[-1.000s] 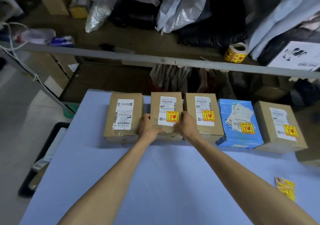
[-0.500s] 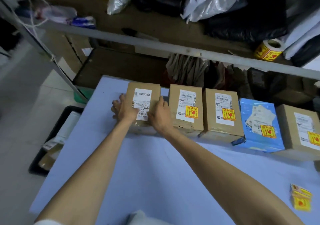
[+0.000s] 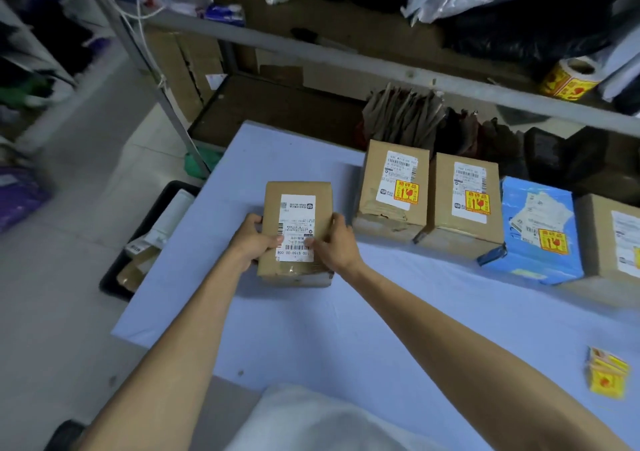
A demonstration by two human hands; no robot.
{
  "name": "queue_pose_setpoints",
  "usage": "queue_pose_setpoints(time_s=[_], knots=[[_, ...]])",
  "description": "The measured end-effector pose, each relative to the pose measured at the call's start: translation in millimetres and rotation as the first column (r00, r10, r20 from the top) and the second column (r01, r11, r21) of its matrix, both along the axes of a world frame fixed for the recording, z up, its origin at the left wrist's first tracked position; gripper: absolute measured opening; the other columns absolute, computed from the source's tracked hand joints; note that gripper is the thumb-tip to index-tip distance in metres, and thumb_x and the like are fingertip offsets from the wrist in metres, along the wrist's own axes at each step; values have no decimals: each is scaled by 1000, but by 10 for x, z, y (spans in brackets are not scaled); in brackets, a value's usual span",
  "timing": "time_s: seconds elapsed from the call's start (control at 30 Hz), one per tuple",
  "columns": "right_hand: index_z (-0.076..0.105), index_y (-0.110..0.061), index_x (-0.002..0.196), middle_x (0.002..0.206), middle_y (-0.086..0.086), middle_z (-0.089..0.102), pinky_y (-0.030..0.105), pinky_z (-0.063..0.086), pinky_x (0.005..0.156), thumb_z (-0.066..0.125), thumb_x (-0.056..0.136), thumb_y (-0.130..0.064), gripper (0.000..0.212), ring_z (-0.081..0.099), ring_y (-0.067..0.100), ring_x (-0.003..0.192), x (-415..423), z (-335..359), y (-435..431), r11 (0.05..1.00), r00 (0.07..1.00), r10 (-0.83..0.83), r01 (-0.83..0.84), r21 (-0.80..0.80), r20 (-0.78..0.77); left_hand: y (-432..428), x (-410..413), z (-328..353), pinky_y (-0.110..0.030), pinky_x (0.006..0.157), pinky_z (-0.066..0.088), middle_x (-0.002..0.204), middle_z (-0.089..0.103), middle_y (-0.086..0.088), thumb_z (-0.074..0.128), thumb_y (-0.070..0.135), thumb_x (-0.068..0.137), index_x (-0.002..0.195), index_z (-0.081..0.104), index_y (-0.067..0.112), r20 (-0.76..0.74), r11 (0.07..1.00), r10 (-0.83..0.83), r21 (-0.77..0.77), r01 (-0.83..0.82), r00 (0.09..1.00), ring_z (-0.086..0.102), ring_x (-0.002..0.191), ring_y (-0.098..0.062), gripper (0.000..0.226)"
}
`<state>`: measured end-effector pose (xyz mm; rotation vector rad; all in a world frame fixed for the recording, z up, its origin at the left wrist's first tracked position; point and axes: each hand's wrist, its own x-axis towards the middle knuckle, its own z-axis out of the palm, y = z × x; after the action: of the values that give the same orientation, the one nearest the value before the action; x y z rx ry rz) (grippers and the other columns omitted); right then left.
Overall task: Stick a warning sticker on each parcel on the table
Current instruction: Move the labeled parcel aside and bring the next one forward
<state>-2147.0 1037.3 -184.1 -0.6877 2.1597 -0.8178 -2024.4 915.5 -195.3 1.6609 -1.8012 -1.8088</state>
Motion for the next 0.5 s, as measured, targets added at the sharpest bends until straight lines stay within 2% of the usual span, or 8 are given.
queue_pose_setpoints(time_s=[0.13,0.27,0.5], knots=[[36,-7,128,126,13,59,47,48,92,72,79,-16,61,57,33,113,179,21,476,999,1000,-11,12,-33,24,498,249,-25,-39,86,53,130,55,-10,73,-2,79,131,39,10,-76,1000,17,10,-17,997,59,105,-22,63],[30,-14,141,129,10,58,47,47,96,72,79,-14,75,57,31,116,176,59,1023,999,999,-30,31,-43,11,1039,280,4,-47,93,53,126,60,-4,77,-1,74,141,37,27,-101,1000,-22,-19,20,995,63,108,-22,83],[26,-14,146,139,9,51,43,45,100,69,83,-10,76,52,29,123,-253,147,2200,982,983,-181,183,-39,39,2072,-319,78,-40,97,51,134,58,0,75,-3,74,148,32,25,-127,983,-184,-47,179,975,62,111,-20,90]])
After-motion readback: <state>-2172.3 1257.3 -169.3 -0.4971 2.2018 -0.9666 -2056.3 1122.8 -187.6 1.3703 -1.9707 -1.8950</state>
